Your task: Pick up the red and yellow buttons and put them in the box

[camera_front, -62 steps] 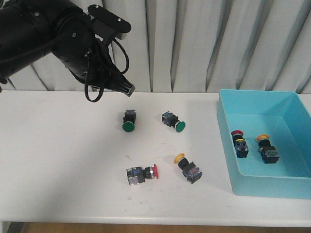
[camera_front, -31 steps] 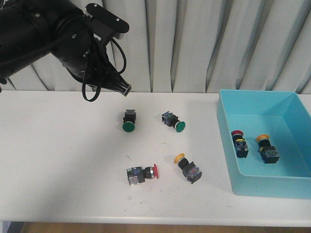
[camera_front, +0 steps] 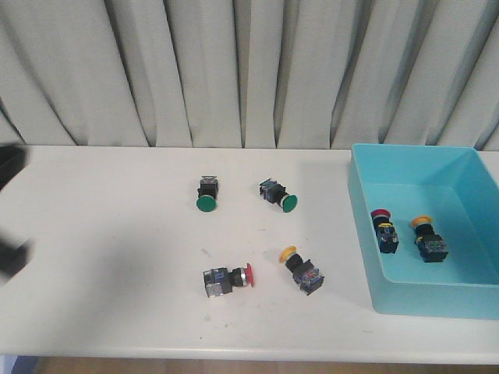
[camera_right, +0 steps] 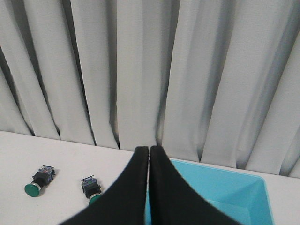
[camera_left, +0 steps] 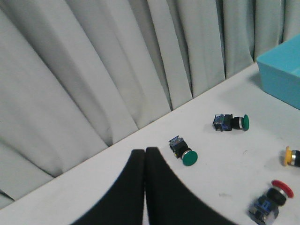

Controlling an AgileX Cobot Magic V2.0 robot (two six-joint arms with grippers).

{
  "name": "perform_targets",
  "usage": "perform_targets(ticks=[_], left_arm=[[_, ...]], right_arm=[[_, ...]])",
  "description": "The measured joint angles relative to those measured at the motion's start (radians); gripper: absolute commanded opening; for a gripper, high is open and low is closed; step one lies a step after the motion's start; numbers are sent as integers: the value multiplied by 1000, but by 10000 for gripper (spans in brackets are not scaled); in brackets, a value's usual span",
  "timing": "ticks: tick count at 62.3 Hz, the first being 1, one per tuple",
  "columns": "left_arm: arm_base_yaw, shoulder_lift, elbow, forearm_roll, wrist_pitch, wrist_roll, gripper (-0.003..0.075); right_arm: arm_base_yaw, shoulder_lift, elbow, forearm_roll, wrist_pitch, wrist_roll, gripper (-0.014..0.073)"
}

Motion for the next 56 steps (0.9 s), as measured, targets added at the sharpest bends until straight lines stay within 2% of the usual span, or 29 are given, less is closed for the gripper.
perform_targets(ticks=[12, 19, 28, 47, 56], left_arm=[[231, -520, 438, -150, -106, 12, -7], [370, -727, 624, -269, -107, 25, -7], [450, -754, 717, -319, -108, 29, -7], [458, -747, 729, -280, -263, 31, -7], [458, -749, 729, -329, -330, 32, -7]], right_arm=[[0, 0, 0, 2, 0, 0, -8], [0, 0, 0, 3, 0, 0, -8], [0, 4, 0, 4, 3, -1, -8], [0, 6, 0, 4, 8, -1, -8], [0, 6, 0, 4, 8, -1, -8]])
